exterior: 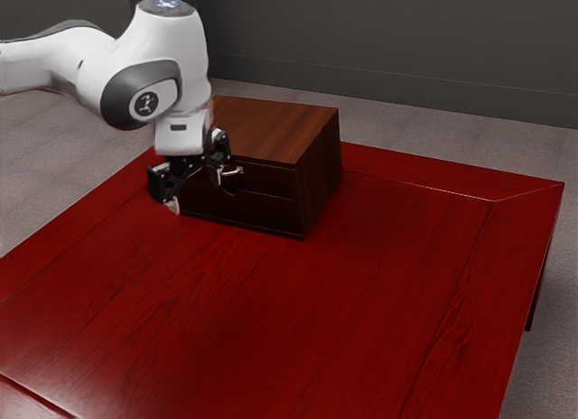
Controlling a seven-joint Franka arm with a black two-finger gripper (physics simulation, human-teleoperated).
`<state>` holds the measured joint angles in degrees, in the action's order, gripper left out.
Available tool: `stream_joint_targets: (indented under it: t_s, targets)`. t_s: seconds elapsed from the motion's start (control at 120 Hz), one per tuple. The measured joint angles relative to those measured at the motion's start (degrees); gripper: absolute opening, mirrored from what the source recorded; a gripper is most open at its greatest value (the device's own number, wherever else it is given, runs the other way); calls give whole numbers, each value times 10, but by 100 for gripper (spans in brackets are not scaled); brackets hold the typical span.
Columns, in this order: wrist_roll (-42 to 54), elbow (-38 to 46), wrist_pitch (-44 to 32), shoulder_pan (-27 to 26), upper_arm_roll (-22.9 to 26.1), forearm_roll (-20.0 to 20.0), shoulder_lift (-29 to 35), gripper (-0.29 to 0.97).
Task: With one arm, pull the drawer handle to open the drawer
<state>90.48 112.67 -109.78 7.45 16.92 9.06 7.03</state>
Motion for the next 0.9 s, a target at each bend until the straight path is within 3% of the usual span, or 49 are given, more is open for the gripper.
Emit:
stream_joint_targets:
  t_s: [0.583, 0.9]
  targets:
    - [64, -3, -216, 32, 1, 31, -53, 68]
    - [70, 39, -355, 64, 0, 47, -88, 68]
